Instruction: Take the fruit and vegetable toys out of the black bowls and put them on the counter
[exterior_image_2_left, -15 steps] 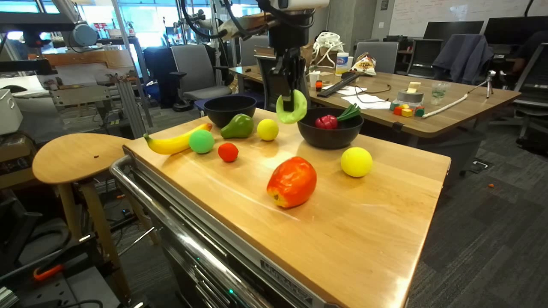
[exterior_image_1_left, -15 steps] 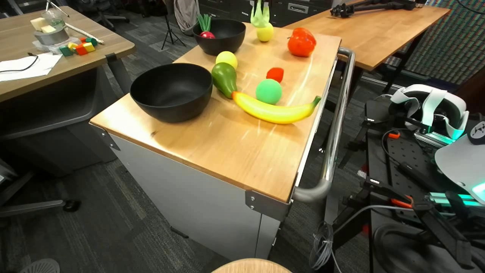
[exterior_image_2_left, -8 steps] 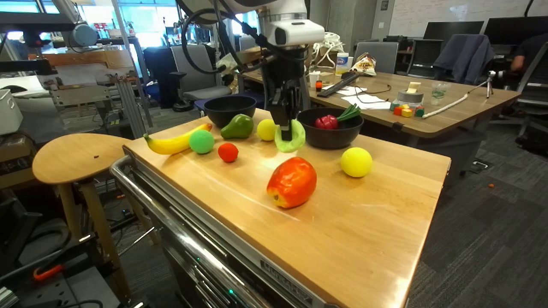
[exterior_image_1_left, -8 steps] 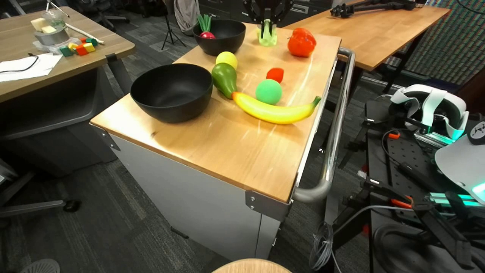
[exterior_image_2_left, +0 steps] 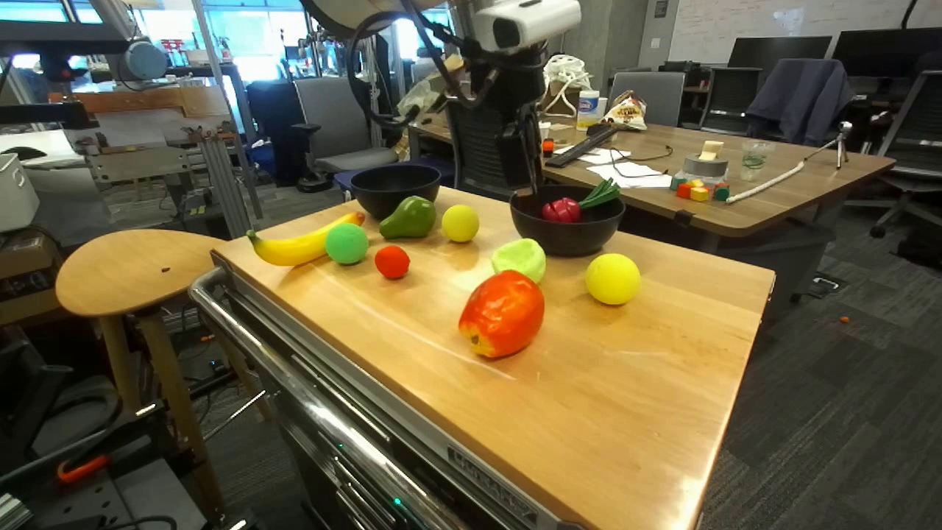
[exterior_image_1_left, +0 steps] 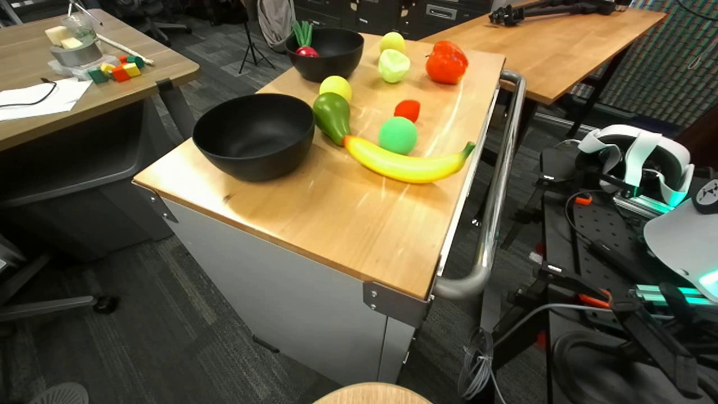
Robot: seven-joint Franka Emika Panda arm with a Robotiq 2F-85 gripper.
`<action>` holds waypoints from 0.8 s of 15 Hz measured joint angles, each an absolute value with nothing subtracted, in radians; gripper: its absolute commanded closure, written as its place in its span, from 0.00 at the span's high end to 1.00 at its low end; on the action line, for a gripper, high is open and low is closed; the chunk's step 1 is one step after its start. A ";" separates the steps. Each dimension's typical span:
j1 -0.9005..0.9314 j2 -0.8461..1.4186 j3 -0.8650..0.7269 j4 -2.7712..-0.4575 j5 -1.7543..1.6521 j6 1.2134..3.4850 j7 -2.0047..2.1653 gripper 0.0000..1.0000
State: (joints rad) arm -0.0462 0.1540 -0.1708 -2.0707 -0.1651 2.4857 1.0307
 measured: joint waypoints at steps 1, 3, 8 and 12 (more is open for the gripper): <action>-0.051 0.151 -0.173 -2.063 -0.165 2.534 1.030 1.00; -0.063 0.157 -0.175 -2.049 -0.145 2.639 1.030 1.00; -0.070 0.262 -0.181 -2.044 -0.096 3.001 1.063 1.00; -0.070 0.355 -0.181 -2.018 -0.072 3.125 1.114 1.00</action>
